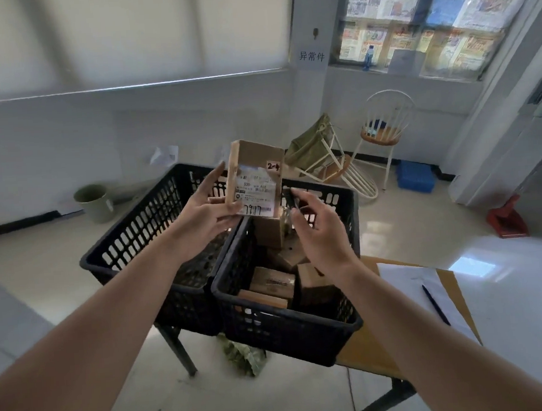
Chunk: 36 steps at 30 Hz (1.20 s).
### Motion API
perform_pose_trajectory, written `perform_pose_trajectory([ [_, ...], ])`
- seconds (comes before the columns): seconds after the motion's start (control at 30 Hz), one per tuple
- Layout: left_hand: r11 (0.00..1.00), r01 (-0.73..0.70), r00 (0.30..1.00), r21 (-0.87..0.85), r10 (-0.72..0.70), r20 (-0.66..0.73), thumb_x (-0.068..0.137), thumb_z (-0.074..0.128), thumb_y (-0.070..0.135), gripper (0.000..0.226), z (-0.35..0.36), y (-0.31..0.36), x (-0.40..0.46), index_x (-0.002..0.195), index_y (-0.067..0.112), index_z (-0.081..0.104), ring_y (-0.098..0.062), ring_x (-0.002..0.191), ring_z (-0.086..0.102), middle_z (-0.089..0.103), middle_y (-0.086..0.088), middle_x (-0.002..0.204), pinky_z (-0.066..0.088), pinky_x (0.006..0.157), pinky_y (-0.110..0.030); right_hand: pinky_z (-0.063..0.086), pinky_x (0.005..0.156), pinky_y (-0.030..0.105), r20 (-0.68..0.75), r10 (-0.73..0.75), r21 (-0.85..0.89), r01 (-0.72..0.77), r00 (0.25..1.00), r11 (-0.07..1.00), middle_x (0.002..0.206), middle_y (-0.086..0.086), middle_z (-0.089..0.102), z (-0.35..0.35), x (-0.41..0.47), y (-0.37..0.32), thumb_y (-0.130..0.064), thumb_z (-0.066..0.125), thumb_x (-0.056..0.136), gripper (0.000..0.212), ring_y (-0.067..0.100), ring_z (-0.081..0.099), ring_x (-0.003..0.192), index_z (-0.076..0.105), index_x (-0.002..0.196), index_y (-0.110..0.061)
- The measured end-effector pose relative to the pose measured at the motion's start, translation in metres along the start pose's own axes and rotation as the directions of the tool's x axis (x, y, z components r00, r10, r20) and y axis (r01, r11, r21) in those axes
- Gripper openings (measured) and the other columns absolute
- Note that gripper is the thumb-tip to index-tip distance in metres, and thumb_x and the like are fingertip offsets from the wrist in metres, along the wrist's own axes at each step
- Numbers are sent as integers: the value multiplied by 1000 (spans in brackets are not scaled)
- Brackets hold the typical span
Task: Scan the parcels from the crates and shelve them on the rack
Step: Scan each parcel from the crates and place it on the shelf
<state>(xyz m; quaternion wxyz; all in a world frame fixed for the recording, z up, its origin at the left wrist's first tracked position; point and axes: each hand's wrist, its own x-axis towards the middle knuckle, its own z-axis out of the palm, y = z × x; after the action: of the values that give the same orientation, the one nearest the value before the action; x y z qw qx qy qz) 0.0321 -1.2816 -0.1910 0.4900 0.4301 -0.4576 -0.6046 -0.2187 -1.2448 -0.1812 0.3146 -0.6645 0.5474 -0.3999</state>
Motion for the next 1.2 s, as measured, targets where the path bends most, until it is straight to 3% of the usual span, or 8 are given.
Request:
perform_pose_trajectory([
  [0.13,999,-17,995,-28,14,-99,81,72,-9,97,17,6,-34,151,54,44,-35,118,71,75,-20,122,60,97,-41,50,110,57,-2,14,227,-13,1000,974,144,19,59,-1,6,-3,-36,52,111,49,27,58,124,44,159,-33],
  [0.27,998,-20,988,-66,10,-154,76,78,-3,101,42,6,-77,150,56,43,-39,120,70,72,-23,127,60,96,-42,50,114,51,106,30,441,-74,994,895,144,-2,62,-1,6,-7,-38,47,113,47,15,60,132,44,160,-35],
  [0.4,998,-48,968,-44,36,-248,81,76,-4,97,64,-1,-123,149,58,46,-40,120,69,73,-21,125,59,99,-45,61,77,22,227,-38,582,-104,973,807,112,-19,77,11,-3,-9,-35,43,115,43,-6,71,101,46,158,-38],
  [0.5,998,-48,935,49,62,-350,82,78,5,94,72,-6,-160,146,65,44,-36,118,71,74,-18,124,58,100,-47,60,65,16,309,-109,643,-123,945,756,117,-5,75,21,-20,-18,-37,52,112,43,-6,72,97,50,155,-42],
  [0.67,979,-30,860,203,129,-494,77,85,24,91,66,-6,-234,145,69,42,-27,120,71,74,-10,118,50,110,-50,65,76,31,421,-237,703,-150,875,695,134,7,66,41,-59,-49,-39,65,105,49,10,74,107,52,151,-49],
  [0.87,906,-49,569,420,371,-734,82,82,47,66,66,0,-336,144,48,58,-15,126,66,66,14,139,57,105,-47,67,82,42,488,-387,751,-151,782,642,138,11,62,83,-130,-98,-26,66,105,51,11,75,108,53,154,-33],
  [0.97,858,-13,422,513,470,-775,92,81,34,61,61,3,-398,148,32,58,-13,124,66,65,12,142,58,104,-45,65,76,32,526,-463,753,-138,713,644,137,9,62,108,-177,-126,-27,63,107,51,10,74,109,50,156,-31],
  [1.2,791,10,225,612,595,-772,96,75,19,69,57,-5,-568,152,44,44,-16,123,67,52,11,152,62,88,-29,66,73,36,553,-586,767,-88,592,636,133,-2,66,165,-322,-198,-34,65,106,49,17,77,103,52,154,-38],
])
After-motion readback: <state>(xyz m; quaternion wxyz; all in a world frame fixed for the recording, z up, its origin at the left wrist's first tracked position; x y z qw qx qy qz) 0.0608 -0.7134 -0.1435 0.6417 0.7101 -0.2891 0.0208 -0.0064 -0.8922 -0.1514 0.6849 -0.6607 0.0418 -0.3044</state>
